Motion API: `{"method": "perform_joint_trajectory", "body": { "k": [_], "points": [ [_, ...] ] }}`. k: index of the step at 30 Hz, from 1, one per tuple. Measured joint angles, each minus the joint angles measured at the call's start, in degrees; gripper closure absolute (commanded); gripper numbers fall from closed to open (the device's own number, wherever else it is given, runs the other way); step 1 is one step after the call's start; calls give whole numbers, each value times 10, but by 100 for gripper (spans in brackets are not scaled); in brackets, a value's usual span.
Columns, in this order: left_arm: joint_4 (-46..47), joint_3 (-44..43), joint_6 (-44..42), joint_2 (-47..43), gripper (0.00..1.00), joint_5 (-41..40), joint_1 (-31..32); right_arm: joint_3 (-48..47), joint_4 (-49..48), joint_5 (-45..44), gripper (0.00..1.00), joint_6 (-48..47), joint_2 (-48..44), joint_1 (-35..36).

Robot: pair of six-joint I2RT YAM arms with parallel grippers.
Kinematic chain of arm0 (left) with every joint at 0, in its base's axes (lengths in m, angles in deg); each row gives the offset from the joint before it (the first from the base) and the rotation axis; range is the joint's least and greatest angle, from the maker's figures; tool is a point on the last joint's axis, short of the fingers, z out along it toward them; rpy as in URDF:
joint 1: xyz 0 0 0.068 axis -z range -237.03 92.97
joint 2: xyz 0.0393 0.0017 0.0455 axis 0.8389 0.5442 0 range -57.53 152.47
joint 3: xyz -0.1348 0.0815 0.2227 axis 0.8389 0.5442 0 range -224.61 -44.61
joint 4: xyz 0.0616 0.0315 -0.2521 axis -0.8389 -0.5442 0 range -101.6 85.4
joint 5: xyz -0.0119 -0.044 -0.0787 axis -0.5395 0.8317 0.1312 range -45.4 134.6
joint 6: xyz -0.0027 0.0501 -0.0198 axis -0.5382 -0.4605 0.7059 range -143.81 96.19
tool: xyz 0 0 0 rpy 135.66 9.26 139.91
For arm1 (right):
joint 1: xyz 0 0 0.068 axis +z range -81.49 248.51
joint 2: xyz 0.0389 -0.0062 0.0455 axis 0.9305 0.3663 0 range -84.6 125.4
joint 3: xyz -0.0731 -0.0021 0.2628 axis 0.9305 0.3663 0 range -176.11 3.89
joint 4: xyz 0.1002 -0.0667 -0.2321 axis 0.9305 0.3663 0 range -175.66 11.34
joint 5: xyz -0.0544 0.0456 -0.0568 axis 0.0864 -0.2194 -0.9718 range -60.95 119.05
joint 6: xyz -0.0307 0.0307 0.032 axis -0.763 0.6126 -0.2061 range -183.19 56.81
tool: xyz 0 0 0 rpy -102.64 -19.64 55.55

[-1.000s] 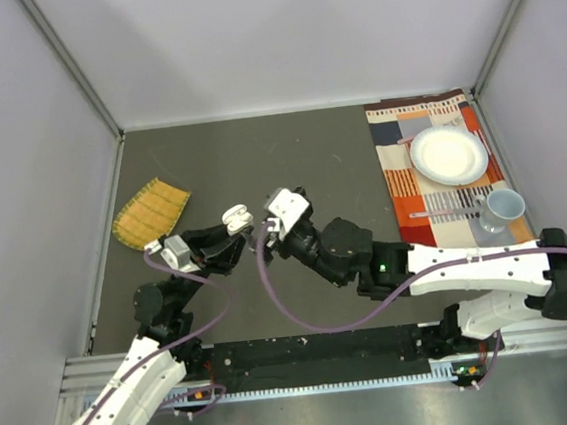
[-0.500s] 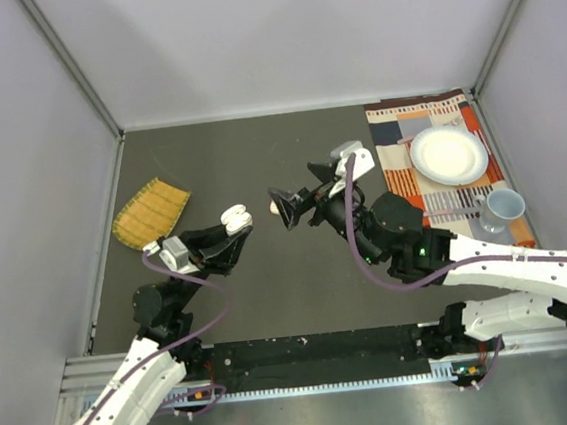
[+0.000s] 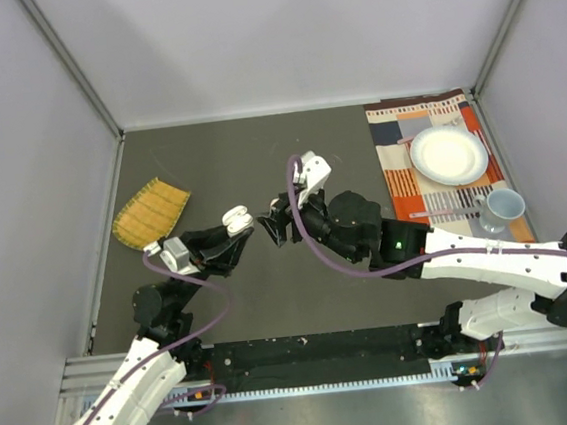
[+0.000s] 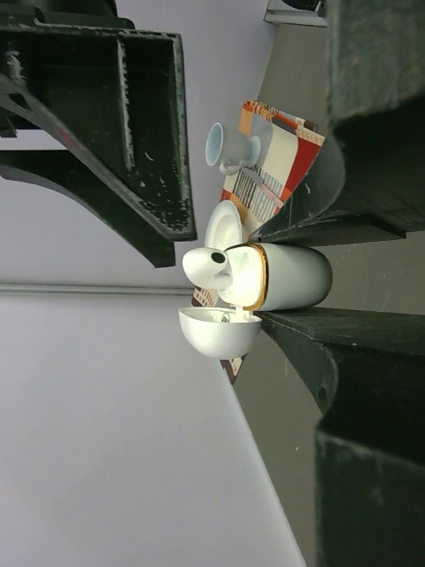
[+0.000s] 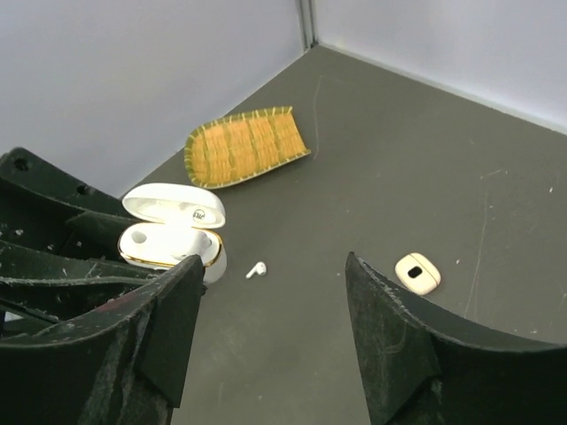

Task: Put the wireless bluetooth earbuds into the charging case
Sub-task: Adjust the right earbud in the right side groove of the charging case.

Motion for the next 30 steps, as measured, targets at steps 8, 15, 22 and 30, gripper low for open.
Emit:
{"method": "perform_joint_trajectory", "body": {
  "k": [8,15,22,30],
  "points": [
    [19,4,7,0,100,14,0,-9,17,26,41,9,10,0],
    [26,4,8,3,100,22,0,-12,16,39,42,15,14,0],
    [26,4,8,4,100,26,0,-12,16,50,42,20,21,0],
    [26,4,8,4,100,26,0,-18,14,32,32,16,21,0]
  ]
}}
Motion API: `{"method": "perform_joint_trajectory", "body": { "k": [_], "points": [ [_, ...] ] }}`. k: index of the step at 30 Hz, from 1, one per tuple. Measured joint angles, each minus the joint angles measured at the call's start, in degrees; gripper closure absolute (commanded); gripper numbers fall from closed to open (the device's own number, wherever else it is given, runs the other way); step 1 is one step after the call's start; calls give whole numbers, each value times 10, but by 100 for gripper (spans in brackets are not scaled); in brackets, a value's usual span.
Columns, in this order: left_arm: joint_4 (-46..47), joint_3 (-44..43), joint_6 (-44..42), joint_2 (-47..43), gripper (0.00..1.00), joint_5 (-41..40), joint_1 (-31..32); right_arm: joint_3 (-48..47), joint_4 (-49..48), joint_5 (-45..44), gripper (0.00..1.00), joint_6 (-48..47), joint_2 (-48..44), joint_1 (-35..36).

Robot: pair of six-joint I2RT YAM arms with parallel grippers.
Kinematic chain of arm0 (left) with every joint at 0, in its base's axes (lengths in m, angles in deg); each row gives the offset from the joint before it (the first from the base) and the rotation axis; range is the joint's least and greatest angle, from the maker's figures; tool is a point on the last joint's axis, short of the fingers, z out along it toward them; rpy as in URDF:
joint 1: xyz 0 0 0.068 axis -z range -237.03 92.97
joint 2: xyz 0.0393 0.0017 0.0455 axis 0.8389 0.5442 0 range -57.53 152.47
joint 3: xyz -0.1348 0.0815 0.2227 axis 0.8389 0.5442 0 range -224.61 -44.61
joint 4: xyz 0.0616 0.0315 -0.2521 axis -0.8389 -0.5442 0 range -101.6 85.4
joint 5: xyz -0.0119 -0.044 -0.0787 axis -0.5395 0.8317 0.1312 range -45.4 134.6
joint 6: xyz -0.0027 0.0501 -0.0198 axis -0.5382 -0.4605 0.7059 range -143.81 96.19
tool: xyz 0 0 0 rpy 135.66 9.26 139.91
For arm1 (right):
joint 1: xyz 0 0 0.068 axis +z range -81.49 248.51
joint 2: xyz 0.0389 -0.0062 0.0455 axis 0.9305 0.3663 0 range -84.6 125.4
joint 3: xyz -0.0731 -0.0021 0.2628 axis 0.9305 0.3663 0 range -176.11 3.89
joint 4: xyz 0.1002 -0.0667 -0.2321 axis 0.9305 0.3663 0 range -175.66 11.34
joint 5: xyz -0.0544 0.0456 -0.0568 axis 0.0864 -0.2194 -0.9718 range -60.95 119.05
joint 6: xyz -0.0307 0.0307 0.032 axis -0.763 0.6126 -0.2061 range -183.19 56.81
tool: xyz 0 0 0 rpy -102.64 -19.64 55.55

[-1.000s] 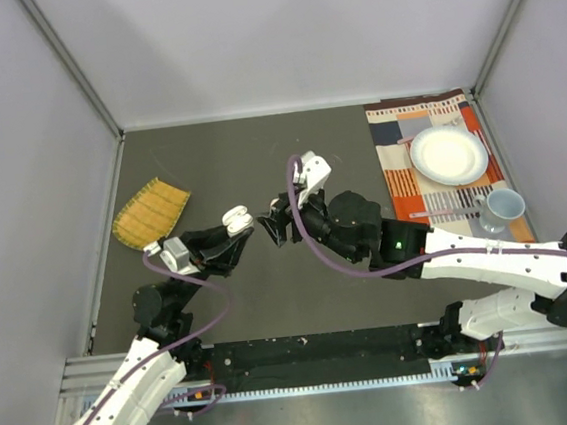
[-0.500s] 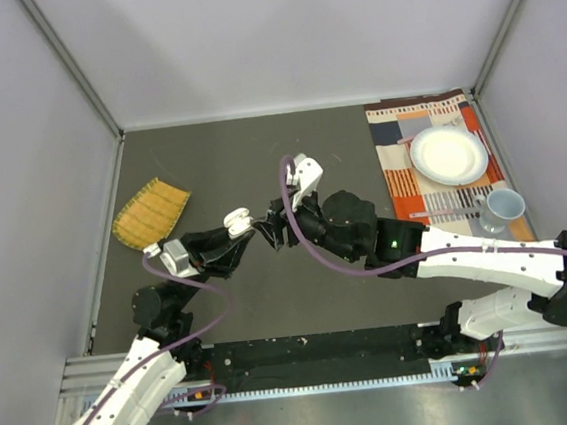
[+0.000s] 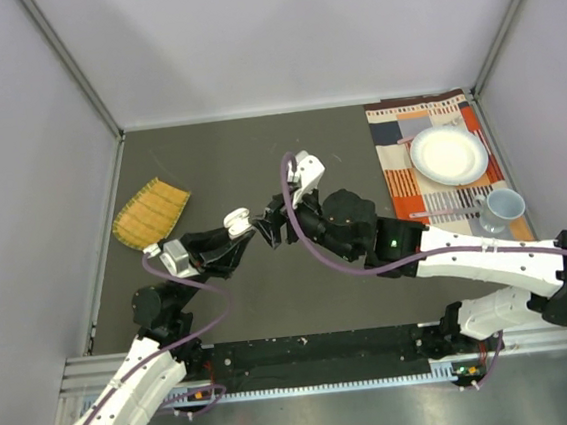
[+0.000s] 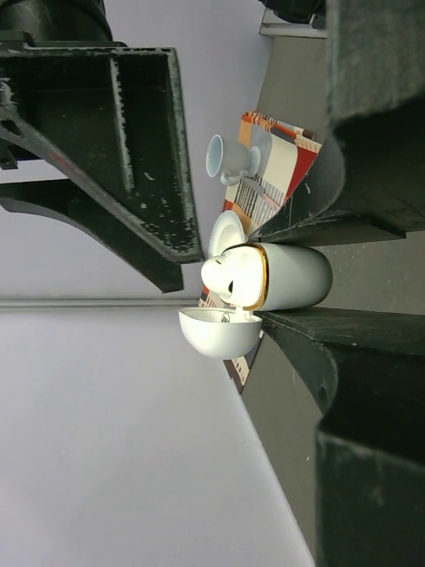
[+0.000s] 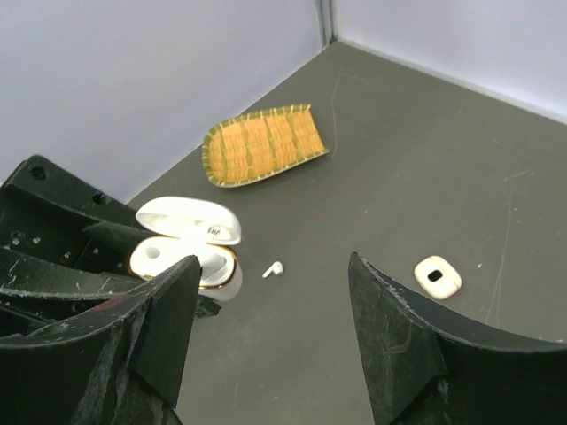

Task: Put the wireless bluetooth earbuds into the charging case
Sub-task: Adjust the right earbud in the right side groove of the charging case, then move the left earbud to the center of the board.

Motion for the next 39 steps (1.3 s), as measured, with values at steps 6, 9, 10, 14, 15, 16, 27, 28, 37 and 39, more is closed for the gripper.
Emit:
{"method": "perform_joint_trajectory", "body": {
  "k": [6,9,10,14,15,16,27,28,37,39],
  "points": [
    [-2,0,0,-4,100,0,0,8,-20,-27,32,-7,-34,-5],
    [-2,0,0,-5,100,0,0,8,-28,-28,32,-6,-41,-12],
    [-2,0,0,-5,100,0,0,8,-31,-25,32,-5,-41,-13],
    [-2,0,0,-5,100,0,0,7,-24,-18,29,4,-33,-14],
    [-2,0,0,-5,100,0,0,6,-20,-19,27,9,-29,-15],
    [-2,0,0,-5,100,-1,0,6,-12,-27,24,16,-25,-15],
    [-50,2,-22,-78,100,-76,0,38,89,42,20,285,-29,-214],
    [-53,2,-25,-85,100,-84,0,37,99,61,20,305,-21,-231],
    [-84,0,-59,-95,100,-120,0,-3,112,253,27,395,188,-263],
    [-92,-3,-65,-97,100,-123,0,-9,99,293,30,415,231,-263]
  ]
}}
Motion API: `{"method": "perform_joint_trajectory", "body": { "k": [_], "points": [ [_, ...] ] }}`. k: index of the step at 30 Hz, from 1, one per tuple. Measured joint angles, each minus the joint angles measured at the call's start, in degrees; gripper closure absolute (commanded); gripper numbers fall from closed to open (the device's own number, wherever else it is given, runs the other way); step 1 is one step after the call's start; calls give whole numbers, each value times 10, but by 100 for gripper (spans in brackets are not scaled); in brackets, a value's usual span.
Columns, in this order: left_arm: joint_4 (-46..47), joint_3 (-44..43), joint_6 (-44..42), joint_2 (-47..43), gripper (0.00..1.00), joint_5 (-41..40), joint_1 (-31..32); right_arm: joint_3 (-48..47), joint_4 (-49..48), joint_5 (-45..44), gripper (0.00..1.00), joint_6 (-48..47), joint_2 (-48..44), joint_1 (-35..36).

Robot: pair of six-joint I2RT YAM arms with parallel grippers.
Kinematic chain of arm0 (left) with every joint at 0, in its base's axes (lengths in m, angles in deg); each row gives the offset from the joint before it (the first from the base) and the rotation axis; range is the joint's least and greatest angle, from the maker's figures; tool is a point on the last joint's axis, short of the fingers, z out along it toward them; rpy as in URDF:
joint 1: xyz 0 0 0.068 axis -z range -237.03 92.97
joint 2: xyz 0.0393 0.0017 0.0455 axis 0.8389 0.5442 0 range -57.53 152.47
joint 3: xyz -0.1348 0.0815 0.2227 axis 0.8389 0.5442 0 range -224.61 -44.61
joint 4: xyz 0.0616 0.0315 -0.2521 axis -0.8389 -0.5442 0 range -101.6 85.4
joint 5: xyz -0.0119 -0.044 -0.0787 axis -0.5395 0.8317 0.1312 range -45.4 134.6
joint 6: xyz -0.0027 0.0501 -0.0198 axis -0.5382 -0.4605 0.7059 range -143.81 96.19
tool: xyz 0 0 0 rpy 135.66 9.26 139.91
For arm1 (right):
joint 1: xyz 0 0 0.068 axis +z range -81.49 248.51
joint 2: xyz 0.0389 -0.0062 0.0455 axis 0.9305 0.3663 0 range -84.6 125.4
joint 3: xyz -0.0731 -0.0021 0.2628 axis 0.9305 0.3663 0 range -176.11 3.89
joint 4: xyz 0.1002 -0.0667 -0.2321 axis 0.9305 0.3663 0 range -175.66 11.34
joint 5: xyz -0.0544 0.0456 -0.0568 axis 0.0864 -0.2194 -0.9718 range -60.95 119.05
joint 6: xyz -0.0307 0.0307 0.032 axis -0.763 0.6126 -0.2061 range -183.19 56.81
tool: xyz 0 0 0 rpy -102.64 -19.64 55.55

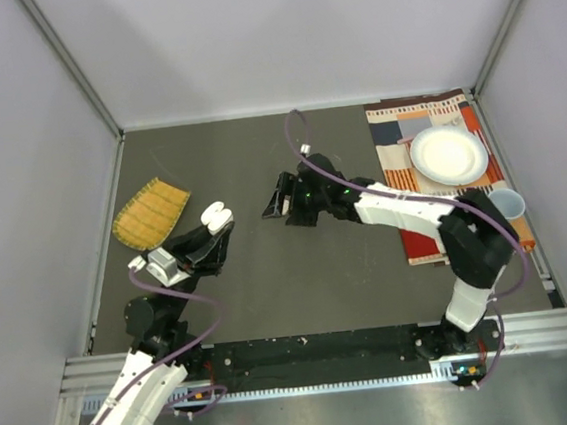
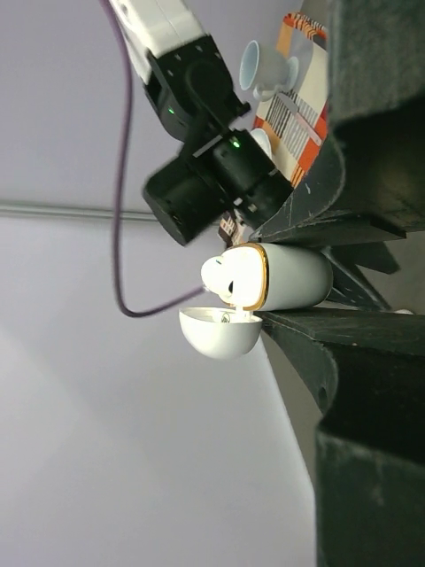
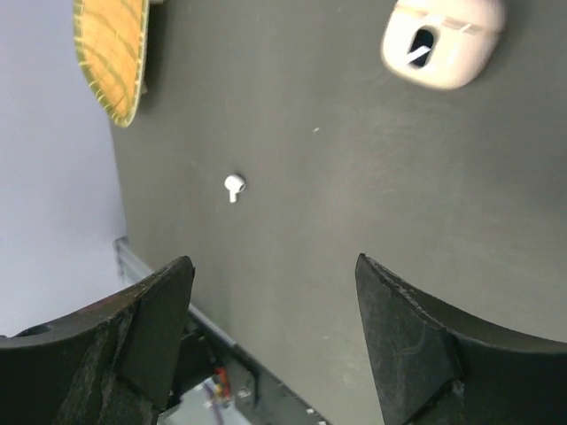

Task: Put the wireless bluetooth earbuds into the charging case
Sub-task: Move the left earbud to the center of the board.

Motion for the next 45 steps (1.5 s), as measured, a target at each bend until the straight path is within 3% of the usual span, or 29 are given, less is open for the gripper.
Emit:
{"method": "perform_joint_trajectory", "body": {
  "k": [9,17,32,45],
  "points": [
    [-42,-34,-23,-45,100,-10,0,-103,-86,153,33,93,174,9],
    [-69,-36,-27,-56,100,-12,0,-189,-114,186,35,127,239,40],
    [-103,-48,-27,-70,100,-12,0,-263,-47,165,43,141,331,84],
    [-119,-65,-37,-70,100,5,0,-334,33,11,42,51,353,124]
  ]
}}
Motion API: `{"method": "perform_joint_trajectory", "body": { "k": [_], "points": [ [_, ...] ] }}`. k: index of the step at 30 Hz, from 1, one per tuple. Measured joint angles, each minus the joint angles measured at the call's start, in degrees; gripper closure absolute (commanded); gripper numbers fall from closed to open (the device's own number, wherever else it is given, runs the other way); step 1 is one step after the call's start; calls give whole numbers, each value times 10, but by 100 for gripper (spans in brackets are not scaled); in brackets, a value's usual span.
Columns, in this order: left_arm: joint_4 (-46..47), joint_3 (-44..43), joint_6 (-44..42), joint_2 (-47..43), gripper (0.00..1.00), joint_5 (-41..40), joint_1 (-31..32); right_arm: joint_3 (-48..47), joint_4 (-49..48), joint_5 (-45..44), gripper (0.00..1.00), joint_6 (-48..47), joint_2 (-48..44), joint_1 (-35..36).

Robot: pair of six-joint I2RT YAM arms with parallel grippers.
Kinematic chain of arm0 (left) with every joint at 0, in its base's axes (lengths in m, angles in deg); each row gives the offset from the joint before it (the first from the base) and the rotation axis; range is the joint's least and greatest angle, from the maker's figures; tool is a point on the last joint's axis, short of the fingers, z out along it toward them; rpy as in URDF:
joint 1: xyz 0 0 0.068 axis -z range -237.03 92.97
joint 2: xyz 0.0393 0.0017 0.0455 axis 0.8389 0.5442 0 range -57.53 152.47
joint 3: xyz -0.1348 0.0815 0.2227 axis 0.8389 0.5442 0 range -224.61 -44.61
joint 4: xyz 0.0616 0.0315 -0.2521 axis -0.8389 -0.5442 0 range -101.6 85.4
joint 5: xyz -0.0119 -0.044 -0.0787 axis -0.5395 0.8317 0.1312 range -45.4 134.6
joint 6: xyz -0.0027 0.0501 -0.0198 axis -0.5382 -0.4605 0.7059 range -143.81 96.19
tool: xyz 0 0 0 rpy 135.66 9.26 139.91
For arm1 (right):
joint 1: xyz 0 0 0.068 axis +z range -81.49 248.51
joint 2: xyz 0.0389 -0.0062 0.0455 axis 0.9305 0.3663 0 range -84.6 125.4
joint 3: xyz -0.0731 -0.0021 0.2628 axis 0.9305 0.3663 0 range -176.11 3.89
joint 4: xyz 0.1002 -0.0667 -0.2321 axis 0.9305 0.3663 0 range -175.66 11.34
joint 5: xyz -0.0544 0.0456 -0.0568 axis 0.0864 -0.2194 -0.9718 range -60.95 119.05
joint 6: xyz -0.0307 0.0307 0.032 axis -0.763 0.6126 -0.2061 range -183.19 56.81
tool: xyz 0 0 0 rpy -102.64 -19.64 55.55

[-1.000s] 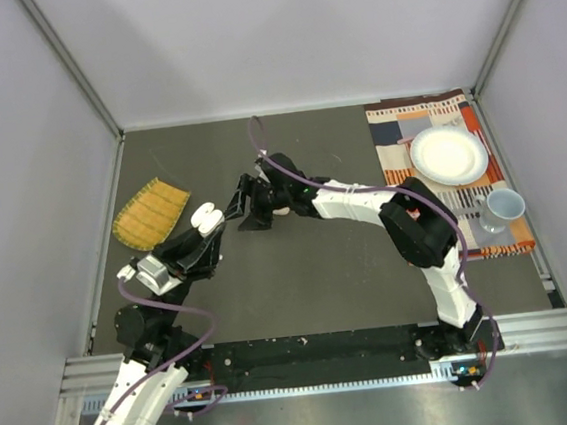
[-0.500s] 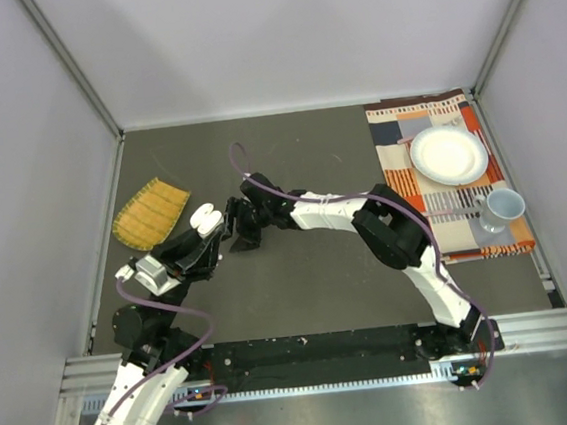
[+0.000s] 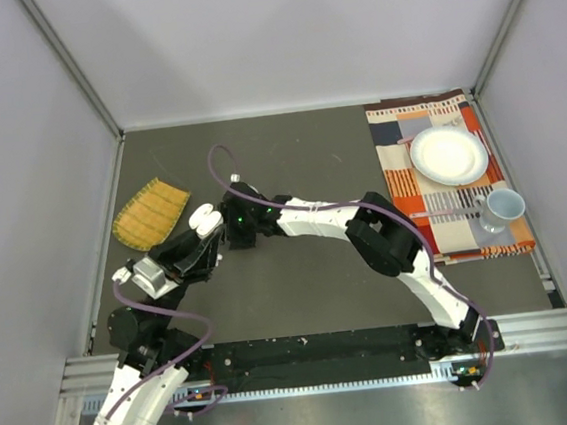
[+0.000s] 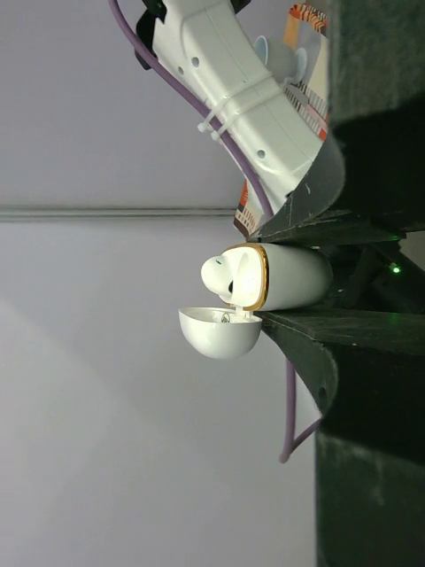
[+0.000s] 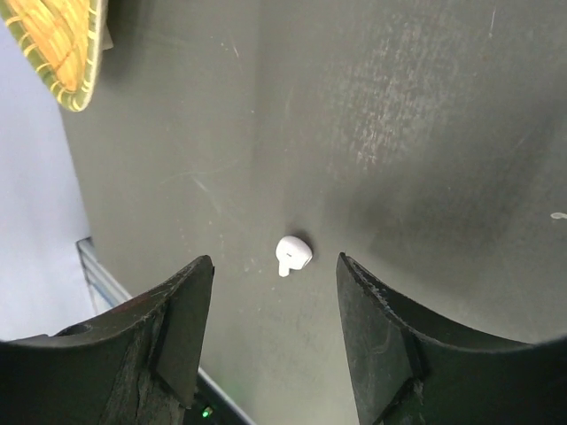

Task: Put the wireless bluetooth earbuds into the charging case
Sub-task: Move the left earbud to the center of the board.

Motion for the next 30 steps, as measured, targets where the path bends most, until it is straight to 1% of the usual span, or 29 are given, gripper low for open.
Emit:
{"method": "perform_joint_trajectory", "body": {
  "k": [6,15,19,30],
  "points": [
    [-4,-35,-10,0,100,7,0,-21,22,-45,43,-10,23,14],
    [-14,-50,-21,-1,100,10,0,-52,42,-104,50,-24,37,27],
    [-16,-50,-21,-6,100,10,0,-56,49,-128,55,-37,38,36],
    [-16,-50,-20,-7,100,10,0,-63,59,-135,55,-64,42,47]
  ]
}}
